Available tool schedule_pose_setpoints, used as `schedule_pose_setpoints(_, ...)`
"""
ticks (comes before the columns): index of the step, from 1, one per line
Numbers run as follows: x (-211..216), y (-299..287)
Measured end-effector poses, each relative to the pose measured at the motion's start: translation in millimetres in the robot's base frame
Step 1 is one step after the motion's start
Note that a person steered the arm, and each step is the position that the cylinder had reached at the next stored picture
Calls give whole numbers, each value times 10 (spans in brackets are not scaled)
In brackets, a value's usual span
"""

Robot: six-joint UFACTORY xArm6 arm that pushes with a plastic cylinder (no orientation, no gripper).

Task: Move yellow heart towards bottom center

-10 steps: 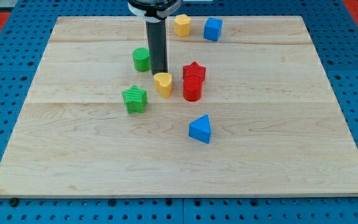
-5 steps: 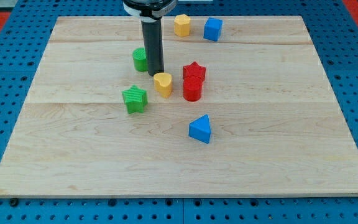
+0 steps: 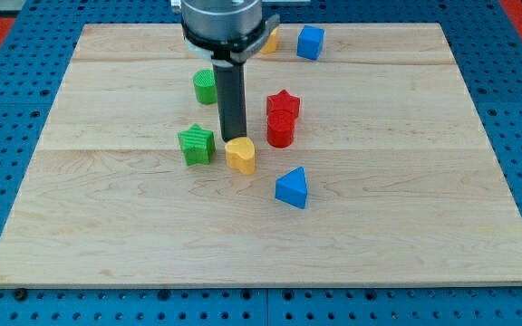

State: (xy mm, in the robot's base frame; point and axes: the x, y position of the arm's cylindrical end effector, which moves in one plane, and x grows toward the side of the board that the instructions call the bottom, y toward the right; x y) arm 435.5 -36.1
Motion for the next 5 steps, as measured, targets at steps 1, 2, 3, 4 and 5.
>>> schedule_pose_setpoints(1,141,34)
schedule_pose_setpoints(2,127,267)
schedule_pose_setpoints(3,239,397)
schedule_pose_setpoints(4,556,178)
schedule_pose_setpoints(5,579,86)
